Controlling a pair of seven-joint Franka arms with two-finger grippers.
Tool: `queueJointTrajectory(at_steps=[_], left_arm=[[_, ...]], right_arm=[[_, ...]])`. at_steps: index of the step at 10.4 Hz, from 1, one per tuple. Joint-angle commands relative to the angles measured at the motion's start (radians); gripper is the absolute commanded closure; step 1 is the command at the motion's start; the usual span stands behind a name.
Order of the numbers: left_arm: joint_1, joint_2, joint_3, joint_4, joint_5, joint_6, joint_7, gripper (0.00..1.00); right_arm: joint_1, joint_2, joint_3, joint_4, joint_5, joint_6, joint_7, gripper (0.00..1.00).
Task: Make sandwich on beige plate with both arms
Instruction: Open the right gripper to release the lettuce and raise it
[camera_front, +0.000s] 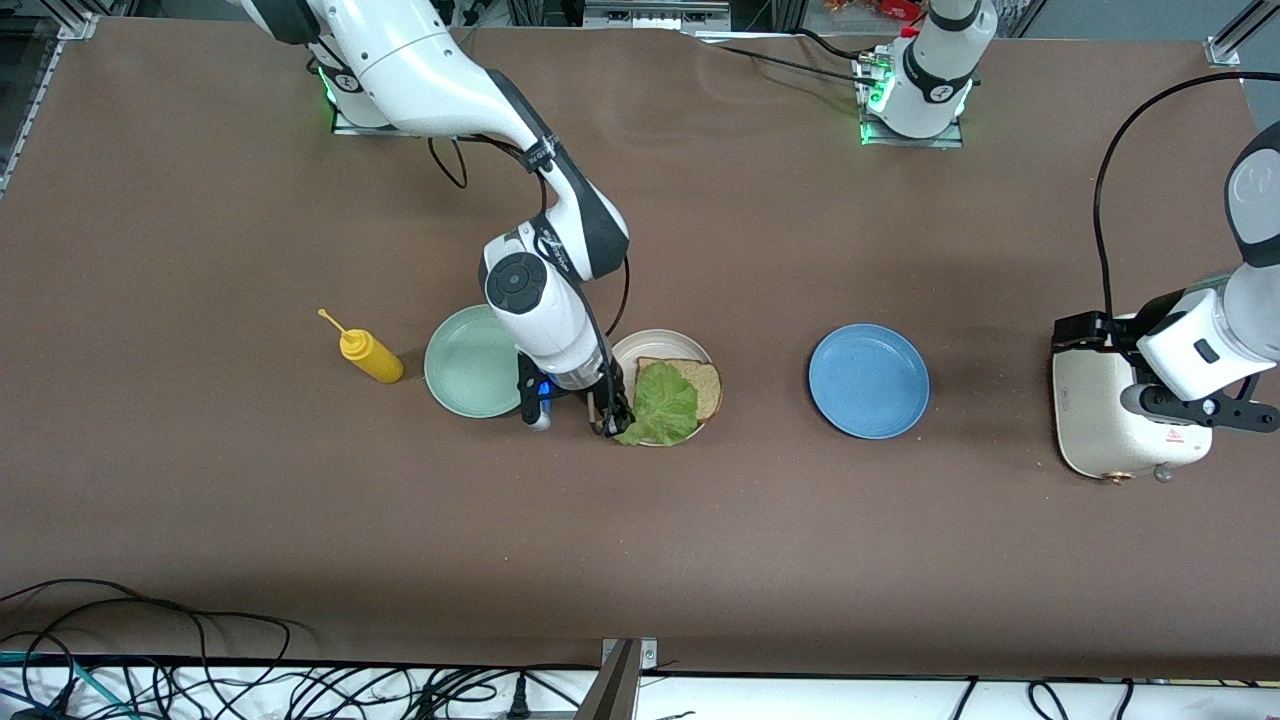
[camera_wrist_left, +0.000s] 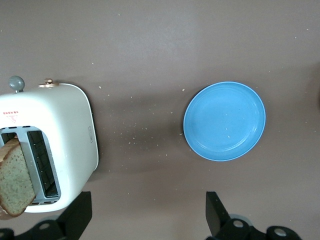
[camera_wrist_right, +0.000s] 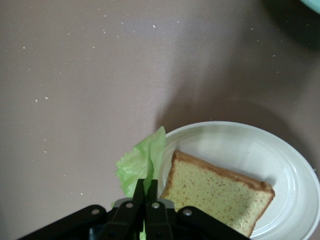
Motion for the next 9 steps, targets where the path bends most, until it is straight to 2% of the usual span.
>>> queueJointTrajectory(at_steps=[1, 3, 5, 7, 9], left_arm=[[0.003, -0.004, -0.007, -0.002, 0.035, -0.003, 0.016, 0.00], [0.003, -0.004, -0.007, -0.002, 0.035, -0.003, 0.016, 0.00], [0.003, -0.004, -0.007, 0.000, 0.033, -0.003, 0.016, 0.00], [0.003, -0.004, -0.007, -0.002, 0.035, -0.003, 0.016, 0.00], [0.003, -0.003, -0.007, 0.000, 0.035, -0.003, 0.016, 0.00]], right_arm=[[0.008, 0.013, -0.003, 0.019, -0.001, -0.001, -0.001, 0.01], [0.009, 0.039, -0.003, 0.022, -0.102, -0.006, -0.092, 0.00], [0.006, 0.021, -0.007, 0.022, -0.114, -0.024, -0.103, 0.00], [0.000, -0.024, -0.030, 0.025, -0.136, -0.146, -0.127, 0.00], [-0.001, -0.070, -0.070, 0.025, -0.159, -0.245, -0.242, 0.00]])
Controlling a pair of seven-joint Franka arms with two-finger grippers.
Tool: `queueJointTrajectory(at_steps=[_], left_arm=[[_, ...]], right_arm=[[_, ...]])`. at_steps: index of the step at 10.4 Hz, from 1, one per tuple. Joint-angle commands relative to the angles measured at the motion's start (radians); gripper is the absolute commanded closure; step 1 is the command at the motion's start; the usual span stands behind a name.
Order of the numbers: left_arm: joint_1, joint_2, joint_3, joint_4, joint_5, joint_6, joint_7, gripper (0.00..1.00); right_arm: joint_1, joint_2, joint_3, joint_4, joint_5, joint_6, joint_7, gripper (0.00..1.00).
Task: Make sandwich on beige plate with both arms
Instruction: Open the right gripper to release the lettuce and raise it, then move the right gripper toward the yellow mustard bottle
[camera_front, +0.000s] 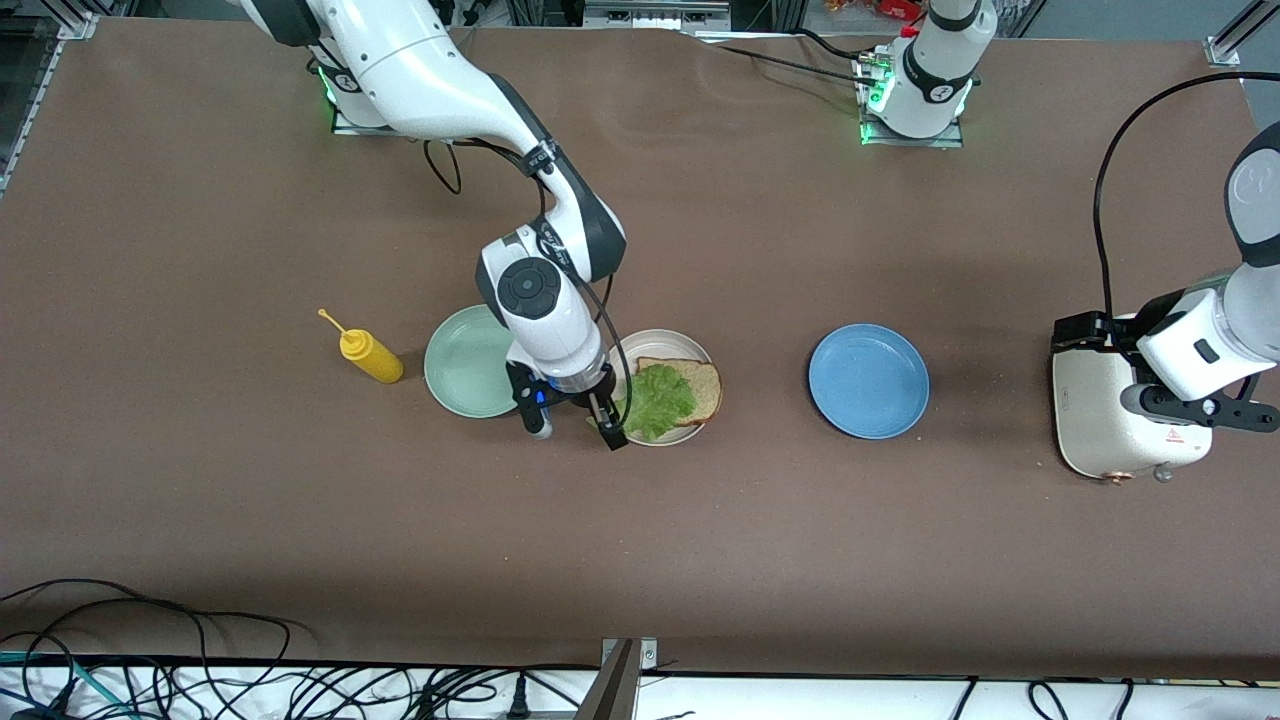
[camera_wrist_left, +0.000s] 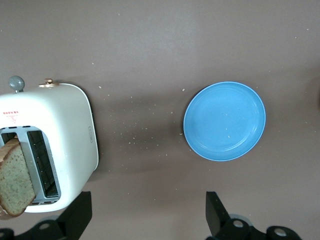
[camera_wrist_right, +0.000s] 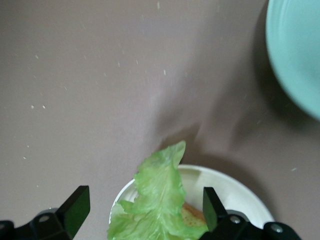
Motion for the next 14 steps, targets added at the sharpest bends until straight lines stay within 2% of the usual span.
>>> queueJointTrajectory(at_steps=[1, 3, 8, 11, 14], left_arm=[[0.003, -0.003, -0.007, 0.000, 0.033, -0.003, 0.016, 0.00], [0.003, -0.003, -0.007, -0.002, 0.033, -0.003, 0.016, 0.00], [0.003, -0.004, -0.007, -0.002, 0.035, -0.003, 0.016, 0.00], [0.003, -0.003, -0.007, -0.002, 0.033, -0.003, 0.016, 0.00], [0.003, -0.004, -0.007, 0.000, 0.035, -0.003, 0.016, 0.00]], right_arm=[[-0.008, -0.067, -0.042, -0.006, -0.019, -0.123, -0.126, 0.00], [-0.012, -0.087, -0.087, -0.012, -0.025, -0.165, -0.272, 0.00], [-0.011, -0.190, -0.240, -0.048, -0.022, -0.444, -0.704, 0.00], [-0.014, -0.354, -0.326, -0.233, -0.016, -0.460, -1.025, 0.00], [-0.014, -0.486, -0.407, -0.366, -0.016, -0.460, -1.292, 0.00]])
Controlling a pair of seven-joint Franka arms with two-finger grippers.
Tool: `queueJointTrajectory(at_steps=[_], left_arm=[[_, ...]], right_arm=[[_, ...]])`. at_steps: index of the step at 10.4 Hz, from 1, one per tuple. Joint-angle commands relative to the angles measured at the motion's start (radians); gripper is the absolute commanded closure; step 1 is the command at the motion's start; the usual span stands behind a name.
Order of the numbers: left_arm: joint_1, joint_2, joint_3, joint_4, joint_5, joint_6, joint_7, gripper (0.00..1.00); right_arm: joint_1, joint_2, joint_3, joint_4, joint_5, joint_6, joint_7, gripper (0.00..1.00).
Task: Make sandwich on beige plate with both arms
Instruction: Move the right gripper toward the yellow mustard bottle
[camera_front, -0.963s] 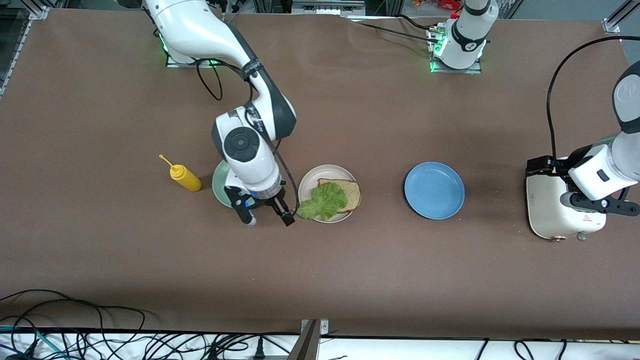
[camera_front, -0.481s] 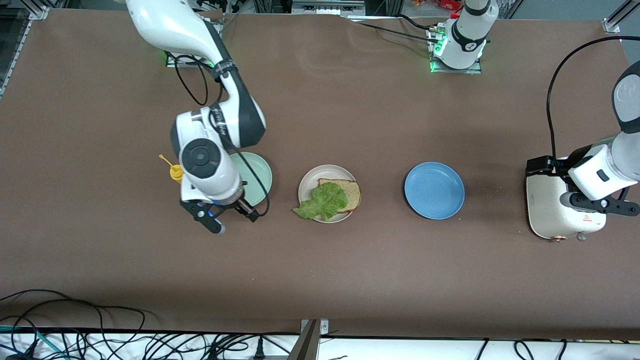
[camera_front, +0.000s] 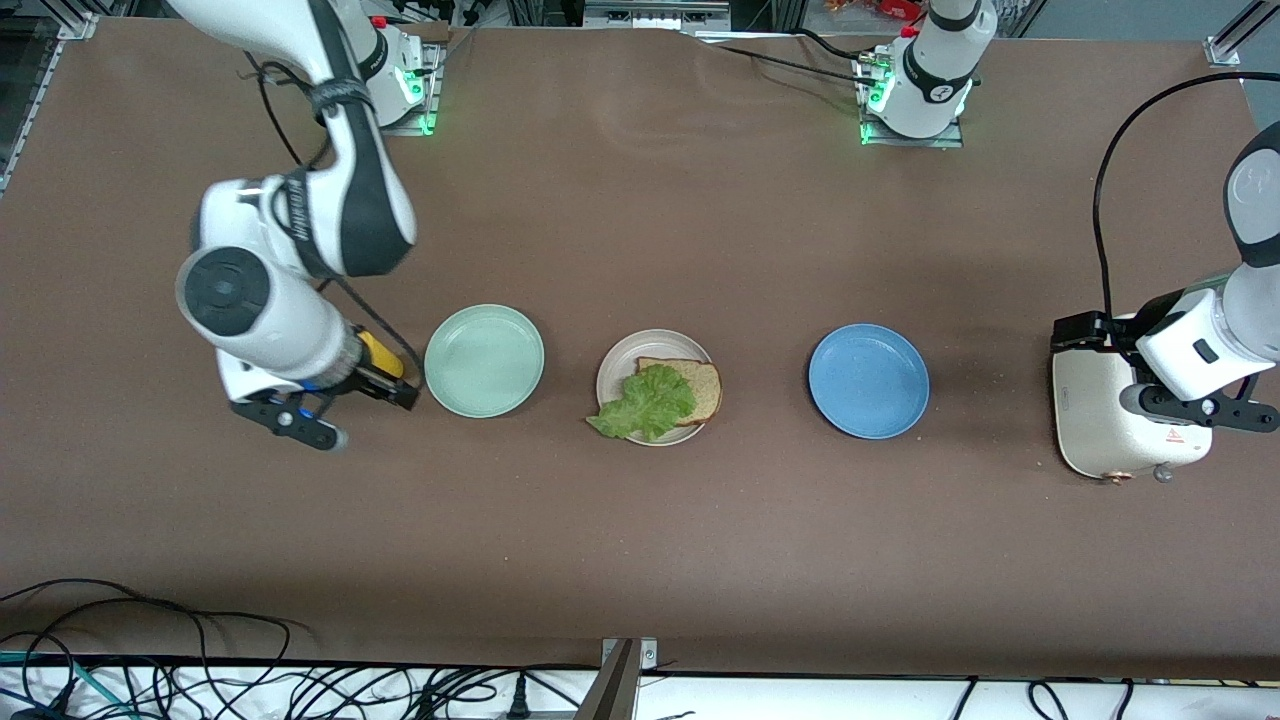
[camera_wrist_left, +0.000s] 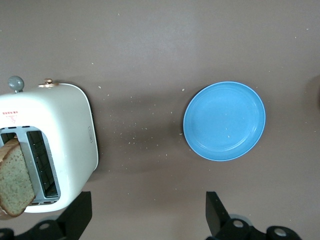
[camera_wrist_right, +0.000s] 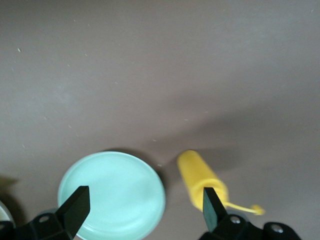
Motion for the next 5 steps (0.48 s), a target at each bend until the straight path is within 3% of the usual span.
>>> queueJointTrajectory(at_steps=[1, 5], left_arm=[[0.003, -0.004, -0.006, 0.000, 0.035, -0.003, 0.016, 0.00], [0.001, -0.004, -0.006, -0.001, 0.035, -0.003, 0.016, 0.00]], right_arm=[[0.012, -0.117, -0.053, -0.137, -0.009, 0.007, -0.175, 0.00], [0.012, -0.119, -0.181, -0.197, -0.005, 0.013, -0.518, 0.00]])
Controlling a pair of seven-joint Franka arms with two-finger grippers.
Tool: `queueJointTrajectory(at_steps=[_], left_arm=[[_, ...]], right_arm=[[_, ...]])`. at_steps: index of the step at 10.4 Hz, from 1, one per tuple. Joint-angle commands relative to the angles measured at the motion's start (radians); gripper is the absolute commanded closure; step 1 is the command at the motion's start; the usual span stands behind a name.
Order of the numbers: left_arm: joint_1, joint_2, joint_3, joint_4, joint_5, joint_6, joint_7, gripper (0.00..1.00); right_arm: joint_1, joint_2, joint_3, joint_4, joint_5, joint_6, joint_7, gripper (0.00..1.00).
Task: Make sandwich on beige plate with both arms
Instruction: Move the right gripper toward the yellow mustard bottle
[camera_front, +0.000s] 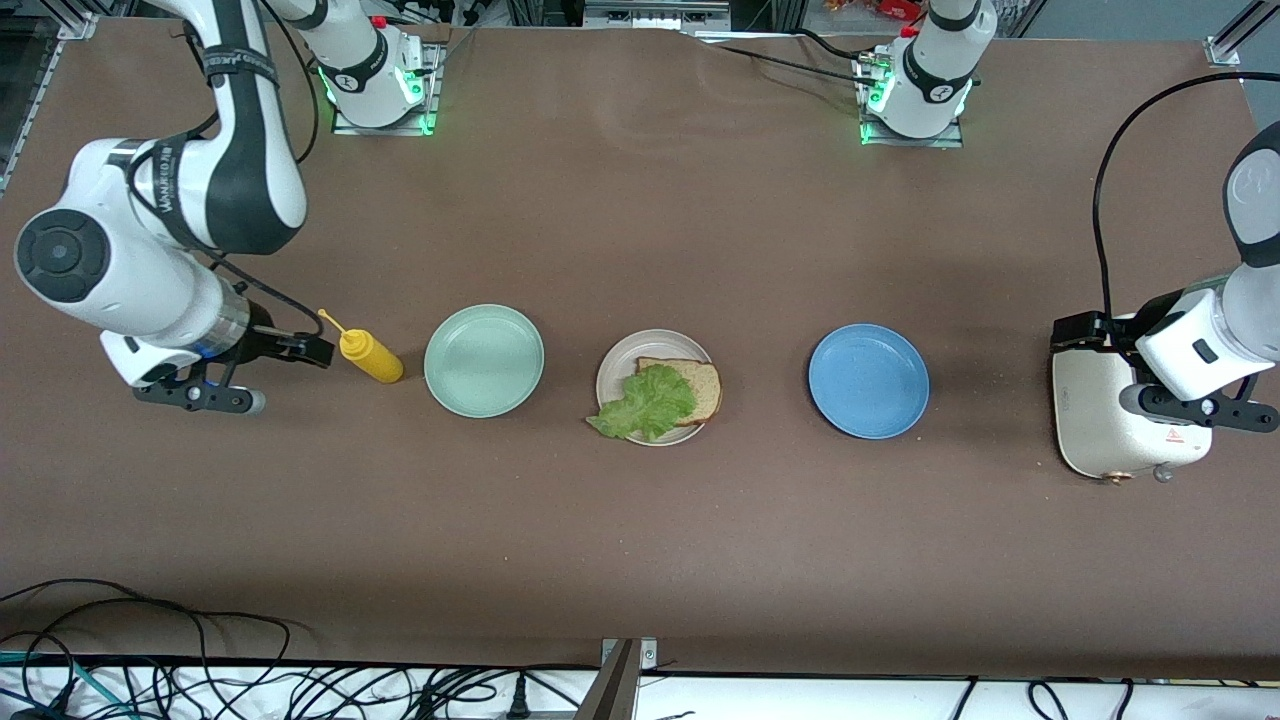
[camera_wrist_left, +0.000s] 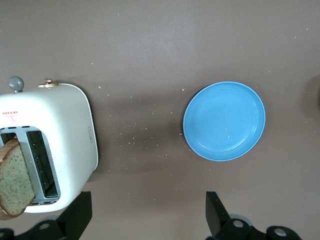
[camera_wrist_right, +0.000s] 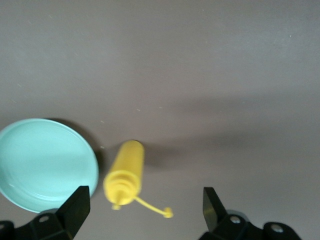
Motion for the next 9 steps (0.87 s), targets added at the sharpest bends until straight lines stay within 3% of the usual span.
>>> queueJointTrajectory(at_steps=[1, 5, 9], left_arm=[[0.002, -0.003, -0.006, 0.000, 0.035, -0.003, 0.016, 0.00], [0.000, -0.003, -0.007, -0.001, 0.035, -0.003, 0.016, 0.00], [0.000, -0.004, -0.007, -0.001, 0.035, -0.003, 0.016, 0.00]], right_arm=[[0.012, -0.036, -0.066, -0.073, 0.008, 0.008, -0.204, 0.00], [0.006, -0.094, -0.132, -0.197, 0.040, 0.059, -0.465, 0.00], [-0.145, -0.054, -0.140, -0.219, 0.183, 0.097, -0.848, 0.00]])
